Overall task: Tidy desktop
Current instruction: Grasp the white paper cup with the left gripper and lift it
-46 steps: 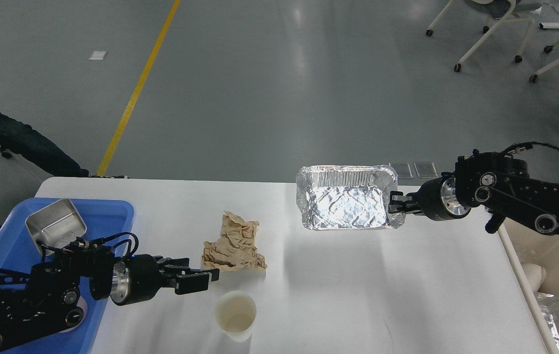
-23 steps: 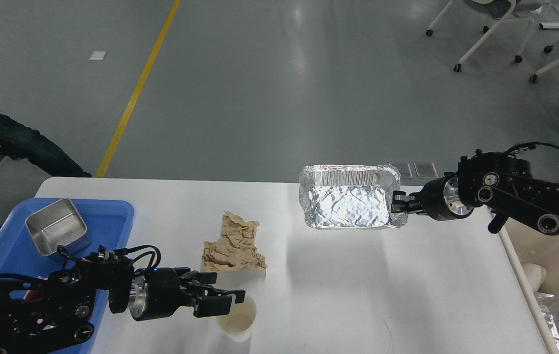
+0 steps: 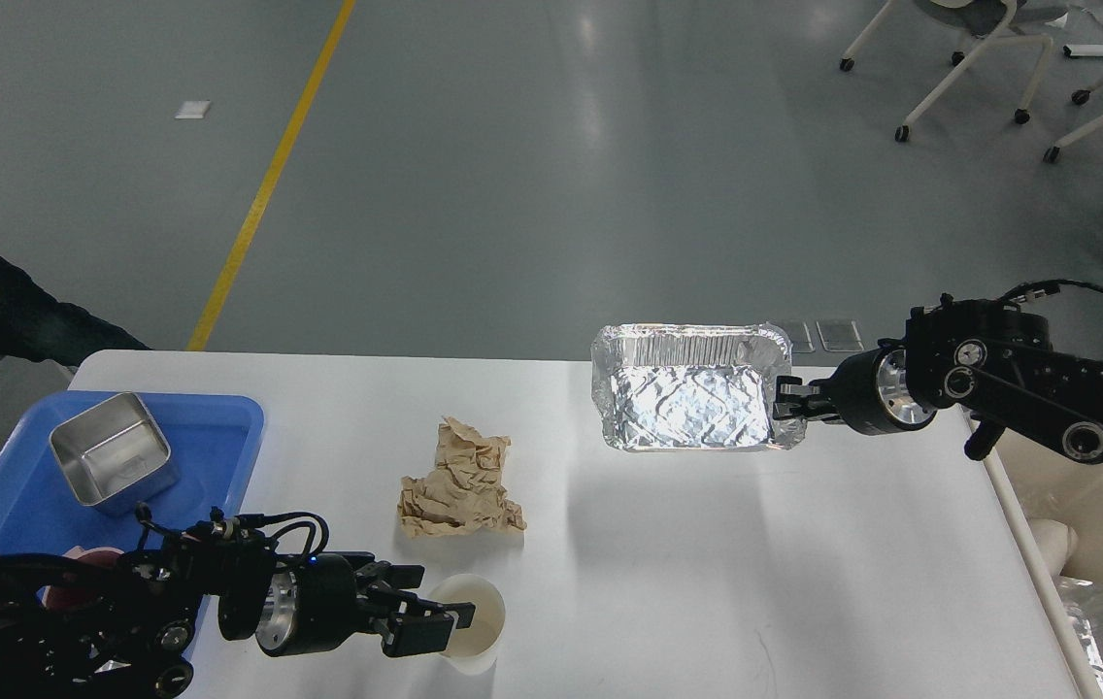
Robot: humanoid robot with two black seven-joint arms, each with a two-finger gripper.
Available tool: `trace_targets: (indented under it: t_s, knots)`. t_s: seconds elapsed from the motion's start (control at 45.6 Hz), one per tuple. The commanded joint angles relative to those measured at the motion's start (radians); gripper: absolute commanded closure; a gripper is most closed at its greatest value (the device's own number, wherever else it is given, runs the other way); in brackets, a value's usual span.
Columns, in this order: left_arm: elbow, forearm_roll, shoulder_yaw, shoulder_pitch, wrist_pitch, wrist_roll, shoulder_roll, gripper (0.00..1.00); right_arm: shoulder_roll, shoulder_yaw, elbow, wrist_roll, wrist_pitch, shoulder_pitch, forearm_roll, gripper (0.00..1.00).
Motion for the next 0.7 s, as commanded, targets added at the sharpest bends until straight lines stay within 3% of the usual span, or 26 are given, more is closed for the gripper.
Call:
trace_targets:
  t_s: [0.0,0.153,0.241,0.504,0.592,0.68]
  knots:
    - [0.021,-0.001,0.002,0.003,-0.003,0.006,-0.023,0.58,-0.001,0.000,0.000,0.000,0.000,0.000,0.000,1.00]
    - [0.040,-0.001,0.034,0.000,-0.008,0.007,-0.029,0.88,0.000,0.000,0.000,0.000,-0.005,0.000,0.000,1.00]
    - [0.040,-0.001,0.037,0.000,-0.014,0.007,-0.021,0.99,0.000,0.000,-0.001,0.000,-0.005,0.000,0.000,1.00]
    - [0.022,-0.007,0.022,-0.014,-0.069,-0.026,0.011,1.00,0.006,0.000,-0.006,0.000,-0.005,0.002,0.000,1.00]
    - [-0.018,-0.009,0.004,-0.019,-0.088,-0.057,0.031,1.00,0.006,0.000,-0.008,0.000,-0.005,0.003,0.000,1.00]
    - [-0.077,-0.010,-0.036,-0.038,-0.121,-0.060,0.051,1.00,0.006,0.000,-0.008,0.000,-0.005,0.006,0.000,1.00]
